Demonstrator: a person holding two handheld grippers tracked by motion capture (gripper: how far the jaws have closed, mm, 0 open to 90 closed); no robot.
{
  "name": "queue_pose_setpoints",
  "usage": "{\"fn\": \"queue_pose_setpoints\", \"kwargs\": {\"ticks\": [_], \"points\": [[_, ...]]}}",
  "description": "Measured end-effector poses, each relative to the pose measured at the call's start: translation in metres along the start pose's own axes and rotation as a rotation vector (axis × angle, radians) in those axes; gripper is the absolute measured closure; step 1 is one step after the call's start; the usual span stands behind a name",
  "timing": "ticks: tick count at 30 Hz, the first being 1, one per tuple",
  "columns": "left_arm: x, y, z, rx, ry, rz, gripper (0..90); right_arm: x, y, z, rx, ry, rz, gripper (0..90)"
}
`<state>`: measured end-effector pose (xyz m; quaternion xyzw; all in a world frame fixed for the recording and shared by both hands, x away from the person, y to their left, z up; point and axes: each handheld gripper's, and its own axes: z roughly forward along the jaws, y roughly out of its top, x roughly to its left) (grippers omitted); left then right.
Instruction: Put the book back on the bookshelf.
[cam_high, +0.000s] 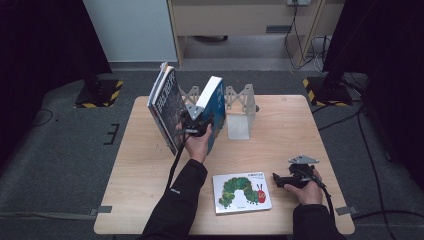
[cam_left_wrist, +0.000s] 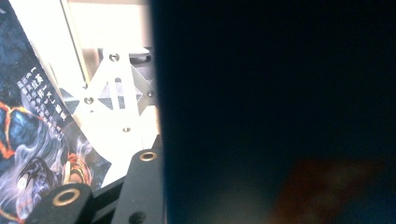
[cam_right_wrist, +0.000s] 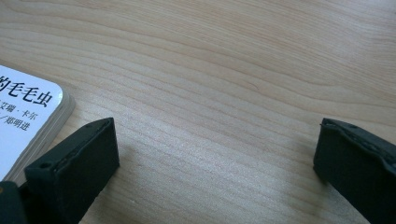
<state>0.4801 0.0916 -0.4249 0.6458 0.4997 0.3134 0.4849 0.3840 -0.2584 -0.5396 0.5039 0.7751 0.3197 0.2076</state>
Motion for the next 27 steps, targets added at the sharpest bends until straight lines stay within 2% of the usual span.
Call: {"fn": "queue_pose_setpoints", "kwargs": {"ticks": [12, 16, 18, 19, 22, 24, 27], "points": [[-0.001, 0.009, 0.018, 0.013, 0.000, 0.001, 59.0, 0.000, 0.001, 0.001, 0.002, 0.004, -0.002, 0.3], [0.002, 0.009, 0.017, 0.020, -0.025, -0.004, 56.7, 0.000, 0.001, 0.001, 0.003, 0.003, -0.001, 0.3], [0.003, 0.007, 0.012, 0.014, -0.041, -0.001, 53.8, 0.000, 0.001, 0.001, 0.003, 0.004, -0.001, 0.3], [0.003, 0.004, 0.003, 0.007, -0.056, 0.011, 52.3, 0.000, 0.001, 0.001, 0.003, 0.003, -0.001, 0.3], [0.004, -0.002, -0.009, -0.004, -0.082, 0.022, 45.9, 0.000, 0.001, 0.001, 0.003, 0.003, 0.000, 0.3], [0.005, -0.005, -0.016, 0.006, -0.081, 0.039, 46.0, 0.000, 0.001, 0.001, 0.003, 0.004, -0.001, 0.3], [0.009, -0.010, -0.022, 0.022, -0.102, 0.038, 46.9, 0.000, 0.001, 0.001, 0.003, 0.004, -0.001, 0.3]]}}
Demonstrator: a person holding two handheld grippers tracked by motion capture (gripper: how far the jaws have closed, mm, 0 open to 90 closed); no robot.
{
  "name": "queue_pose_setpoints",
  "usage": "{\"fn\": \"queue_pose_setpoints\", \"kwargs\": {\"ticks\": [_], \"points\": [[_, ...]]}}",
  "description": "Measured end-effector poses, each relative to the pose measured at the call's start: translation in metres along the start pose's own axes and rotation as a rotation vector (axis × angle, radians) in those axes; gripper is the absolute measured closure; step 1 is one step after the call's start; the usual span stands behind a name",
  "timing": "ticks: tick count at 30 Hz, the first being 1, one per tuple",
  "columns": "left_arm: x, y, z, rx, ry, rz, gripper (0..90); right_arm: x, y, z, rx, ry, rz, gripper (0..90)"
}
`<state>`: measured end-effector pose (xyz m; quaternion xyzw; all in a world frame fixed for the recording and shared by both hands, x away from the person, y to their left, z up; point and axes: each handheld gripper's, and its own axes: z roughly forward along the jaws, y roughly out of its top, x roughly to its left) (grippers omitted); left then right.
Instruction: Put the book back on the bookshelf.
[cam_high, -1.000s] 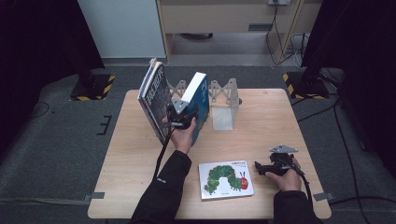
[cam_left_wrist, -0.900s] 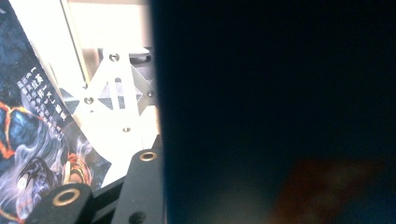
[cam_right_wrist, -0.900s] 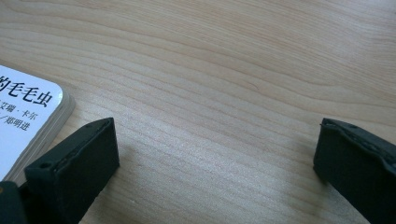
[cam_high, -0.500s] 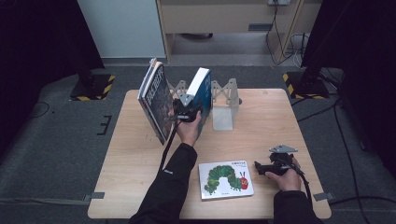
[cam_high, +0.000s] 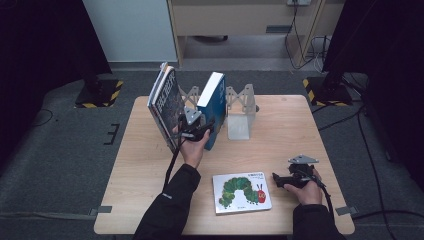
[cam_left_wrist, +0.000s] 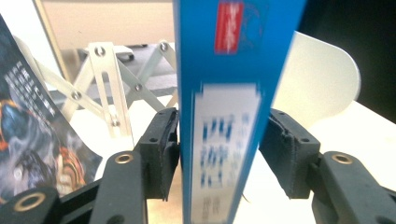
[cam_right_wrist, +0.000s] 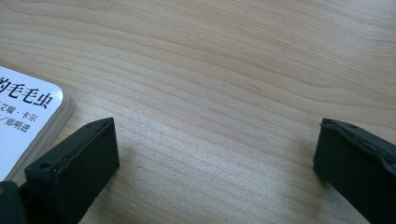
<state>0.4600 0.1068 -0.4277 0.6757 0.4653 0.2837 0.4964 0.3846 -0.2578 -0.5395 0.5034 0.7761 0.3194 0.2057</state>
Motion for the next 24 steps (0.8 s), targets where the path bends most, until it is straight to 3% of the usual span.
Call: {"fn": "queue_pose_setpoints", "kwargs": {"ticks": [3, 6, 15, 24], "points": [[0.002, -0.004, -0.001, 0.009, -0.006, -0.009, 49.4, 0.000, 0.000, 0.000, 0.000, 0.000, 0.000, 0.3], [0.003, -0.007, 0.001, 0.015, 0.001, -0.020, 57.5, 0.000, 0.000, 0.000, 0.000, -0.001, 0.002, 0.3], [-0.004, -0.002, 0.006, 0.035, 0.035, -0.038, 58.6, 0.000, 0.000, 0.000, 0.000, -0.001, 0.002, 0.3], [-0.012, 0.003, 0.017, 0.045, 0.020, -0.040, 57.9, 0.000, 0.000, 0.000, -0.001, 0.000, -0.001, 0.3]]}}
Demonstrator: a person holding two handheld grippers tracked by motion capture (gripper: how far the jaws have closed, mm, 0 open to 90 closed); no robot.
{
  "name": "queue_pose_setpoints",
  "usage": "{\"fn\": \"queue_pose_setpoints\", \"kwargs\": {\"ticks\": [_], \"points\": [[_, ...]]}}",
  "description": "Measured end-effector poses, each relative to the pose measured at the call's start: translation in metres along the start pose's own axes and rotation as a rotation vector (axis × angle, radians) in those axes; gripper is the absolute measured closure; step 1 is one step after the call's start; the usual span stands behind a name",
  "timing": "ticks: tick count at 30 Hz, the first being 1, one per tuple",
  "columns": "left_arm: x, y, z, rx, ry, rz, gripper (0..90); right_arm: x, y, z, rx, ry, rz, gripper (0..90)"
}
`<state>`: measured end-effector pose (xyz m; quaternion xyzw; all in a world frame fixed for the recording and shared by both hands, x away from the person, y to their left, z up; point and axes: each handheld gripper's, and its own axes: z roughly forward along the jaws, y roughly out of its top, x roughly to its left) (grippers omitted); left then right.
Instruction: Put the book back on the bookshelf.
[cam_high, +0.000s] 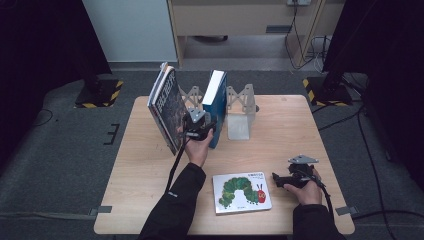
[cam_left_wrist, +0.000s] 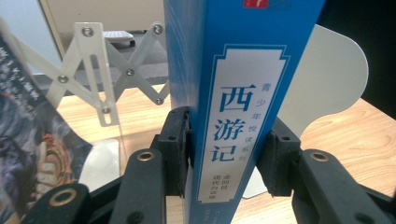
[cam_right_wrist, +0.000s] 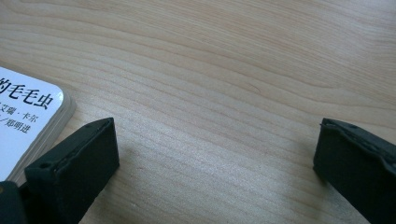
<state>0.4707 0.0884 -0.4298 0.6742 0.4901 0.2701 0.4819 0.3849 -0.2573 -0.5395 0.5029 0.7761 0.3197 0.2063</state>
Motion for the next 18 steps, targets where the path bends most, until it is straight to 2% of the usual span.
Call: {"fn": "queue_pose_setpoints", "kwargs": {"ticks": [7, 10, 15, 18], "points": [[-0.008, 0.004, 0.011, 0.003, -0.001, 0.005, 56.8, 0.000, 0.000, 0.000, 0.000, 0.000, 0.000, 0.2], [-0.008, 0.005, 0.015, 0.002, -0.018, 0.007, 55.6, 0.000, 0.000, 0.000, 0.000, 0.001, 0.000, 0.3], [-0.009, 0.000, 0.013, -0.013, -0.032, 0.015, 54.4, 0.000, 0.000, 0.000, 0.000, 0.001, 0.000, 0.3], [-0.010, -0.006, 0.011, 0.003, -0.046, 0.038, 50.3, 0.000, 0.000, 0.000, 0.000, 0.001, 0.000, 0.3]]}}
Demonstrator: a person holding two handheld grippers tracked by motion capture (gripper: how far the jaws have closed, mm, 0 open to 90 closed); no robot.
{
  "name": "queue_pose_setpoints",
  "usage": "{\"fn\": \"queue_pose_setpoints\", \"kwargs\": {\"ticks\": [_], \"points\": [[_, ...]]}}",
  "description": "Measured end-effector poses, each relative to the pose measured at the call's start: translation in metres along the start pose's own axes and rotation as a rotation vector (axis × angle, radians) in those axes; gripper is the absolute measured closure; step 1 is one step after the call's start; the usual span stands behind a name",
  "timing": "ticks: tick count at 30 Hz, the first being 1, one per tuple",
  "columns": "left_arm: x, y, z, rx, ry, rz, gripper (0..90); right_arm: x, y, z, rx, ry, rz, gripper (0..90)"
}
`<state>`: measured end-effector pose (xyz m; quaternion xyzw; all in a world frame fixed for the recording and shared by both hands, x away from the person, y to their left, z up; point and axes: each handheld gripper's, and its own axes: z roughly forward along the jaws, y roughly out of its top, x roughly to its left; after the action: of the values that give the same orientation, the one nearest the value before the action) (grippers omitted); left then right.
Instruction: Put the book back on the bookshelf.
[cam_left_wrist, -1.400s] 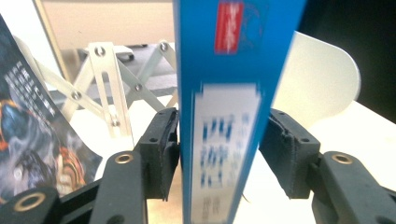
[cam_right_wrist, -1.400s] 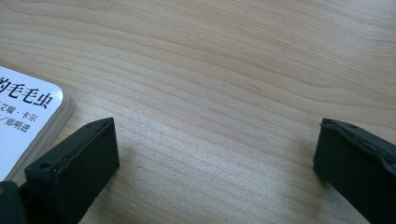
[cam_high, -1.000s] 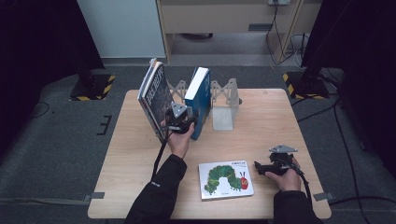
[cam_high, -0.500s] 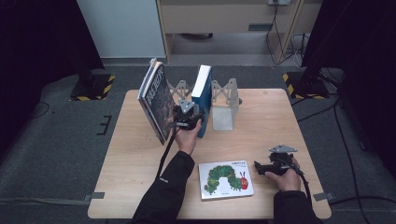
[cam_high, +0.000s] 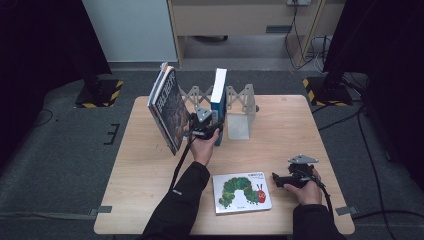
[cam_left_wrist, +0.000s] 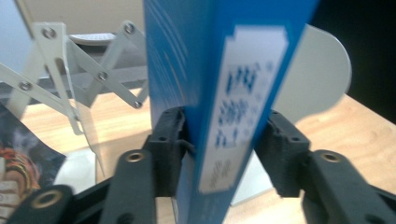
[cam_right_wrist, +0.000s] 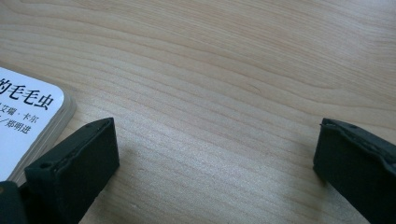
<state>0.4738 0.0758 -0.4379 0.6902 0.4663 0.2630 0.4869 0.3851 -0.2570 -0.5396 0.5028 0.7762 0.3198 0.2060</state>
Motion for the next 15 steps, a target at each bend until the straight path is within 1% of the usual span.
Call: {"fn": "queue_pose_setpoints", "kwargs": {"ticks": [2, 3, 4, 5, 6, 8, 10, 11, 15], "points": [[-0.0002, -0.0034, 0.0007, 0.016, 0.004, 0.010, 50.0, 0.0001, 0.0000, 0.0000, 0.001, 0.001, 0.001, 0.3], [0.0004, -0.0041, 0.0017, 0.027, 0.012, 0.003, 51.0, 0.0000, 0.0000, 0.0000, 0.000, 0.000, 0.000, 0.3], [0.0011, -0.0040, 0.0020, 0.029, 0.013, -0.008, 55.9, 0.0001, 0.0000, 0.0000, 0.001, 0.000, 0.001, 0.3], [0.0011, -0.0040, 0.0020, 0.029, 0.013, -0.008, 55.8, 0.0002, 0.0000, 0.0000, 0.001, 0.000, 0.001, 0.3], [0.0013, -0.0019, 0.0022, 0.042, 0.010, -0.031, 55.9, 0.0002, 0.0001, 0.0000, 0.001, 0.000, 0.001, 0.3], [0.0000, -0.0001, 0.0024, 0.052, 0.012, -0.039, 56.2, 0.0004, 0.0001, 0.0000, 0.001, 0.000, 0.005, 0.3], [-0.0010, 0.0001, 0.0029, 0.051, 0.013, -0.045, 56.3, 0.0004, 0.0002, 0.0000, 0.001, 0.000, 0.005, 0.3], [-0.0031, 0.0009, 0.0041, 0.053, 0.005, -0.055, 56.2, 0.0004, 0.0002, 0.0001, 0.000, 0.000, 0.004, 0.3], [-0.0074, 0.0031, 0.0072, 0.048, -0.009, -0.057, 55.7, 0.0005, 0.0002, 0.0001, 0.001, 0.000, 0.005, 0.3]]}}
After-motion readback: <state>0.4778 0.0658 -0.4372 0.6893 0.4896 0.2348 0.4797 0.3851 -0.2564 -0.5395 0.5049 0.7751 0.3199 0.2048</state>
